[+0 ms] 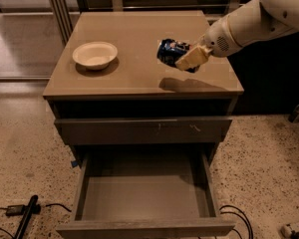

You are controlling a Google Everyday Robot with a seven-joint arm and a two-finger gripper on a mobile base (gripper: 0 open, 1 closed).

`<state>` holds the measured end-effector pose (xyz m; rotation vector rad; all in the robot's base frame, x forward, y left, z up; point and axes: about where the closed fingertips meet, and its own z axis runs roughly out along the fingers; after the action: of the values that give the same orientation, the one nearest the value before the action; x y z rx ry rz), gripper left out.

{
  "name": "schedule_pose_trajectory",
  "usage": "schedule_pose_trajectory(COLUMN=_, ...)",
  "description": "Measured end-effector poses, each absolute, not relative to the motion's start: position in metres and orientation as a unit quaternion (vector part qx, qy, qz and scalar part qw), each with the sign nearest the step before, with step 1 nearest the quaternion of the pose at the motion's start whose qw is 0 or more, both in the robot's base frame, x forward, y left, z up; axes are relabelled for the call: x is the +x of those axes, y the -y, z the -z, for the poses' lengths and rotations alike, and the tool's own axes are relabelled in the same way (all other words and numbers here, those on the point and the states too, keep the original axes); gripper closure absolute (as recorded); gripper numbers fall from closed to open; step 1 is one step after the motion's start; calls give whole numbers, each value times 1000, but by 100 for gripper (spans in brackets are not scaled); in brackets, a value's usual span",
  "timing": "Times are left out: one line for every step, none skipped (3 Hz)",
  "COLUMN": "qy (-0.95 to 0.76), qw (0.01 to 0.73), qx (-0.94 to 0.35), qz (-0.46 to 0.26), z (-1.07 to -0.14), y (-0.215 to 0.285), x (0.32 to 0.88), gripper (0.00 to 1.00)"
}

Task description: Place pepsi can into middle drawer

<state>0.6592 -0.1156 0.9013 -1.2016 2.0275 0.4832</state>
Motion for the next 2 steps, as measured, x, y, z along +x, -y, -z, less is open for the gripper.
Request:
schedule_pose_trajectory(qy=-781, qw=368, qx=-468, qz=-190, z=-903, y=121, x=607, gripper=100)
schedule_pose_trajectory(qy=-790, qw=359, qx=-452, qz=-206, z=-884, y=118, x=555, gripper=100)
